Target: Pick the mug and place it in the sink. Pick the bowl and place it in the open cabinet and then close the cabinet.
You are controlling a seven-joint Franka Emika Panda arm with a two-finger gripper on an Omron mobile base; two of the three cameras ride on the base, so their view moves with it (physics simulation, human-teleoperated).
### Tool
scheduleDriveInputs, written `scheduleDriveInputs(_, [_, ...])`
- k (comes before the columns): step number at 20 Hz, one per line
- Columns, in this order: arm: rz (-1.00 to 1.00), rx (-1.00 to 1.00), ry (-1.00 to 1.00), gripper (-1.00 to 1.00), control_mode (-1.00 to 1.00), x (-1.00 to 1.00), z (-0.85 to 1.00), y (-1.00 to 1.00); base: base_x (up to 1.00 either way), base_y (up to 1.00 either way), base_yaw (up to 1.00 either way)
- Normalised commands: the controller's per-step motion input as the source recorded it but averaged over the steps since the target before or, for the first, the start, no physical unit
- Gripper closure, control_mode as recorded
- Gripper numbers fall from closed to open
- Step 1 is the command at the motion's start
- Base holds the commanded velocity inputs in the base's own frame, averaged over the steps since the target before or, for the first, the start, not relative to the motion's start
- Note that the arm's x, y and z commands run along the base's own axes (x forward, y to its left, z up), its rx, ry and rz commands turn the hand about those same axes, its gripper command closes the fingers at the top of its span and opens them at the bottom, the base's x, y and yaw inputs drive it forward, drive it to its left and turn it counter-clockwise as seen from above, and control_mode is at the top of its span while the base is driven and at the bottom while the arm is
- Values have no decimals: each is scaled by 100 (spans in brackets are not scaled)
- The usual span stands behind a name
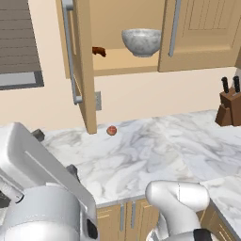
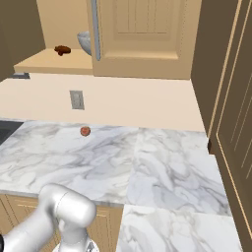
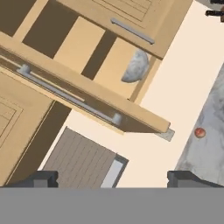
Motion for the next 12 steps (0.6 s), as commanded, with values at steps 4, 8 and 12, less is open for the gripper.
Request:
scheduleDriveInputs(4, [-14,19,0,-100,-100,85,0,4,0,0,0])
scheduleDriveInputs(8, [-14,17,0,-100,-100,51,-36,4,0,0,0])
scheduleDriveInputs(12, [-14,13,-1,-100,-100,45,-53,0,0,0,0])
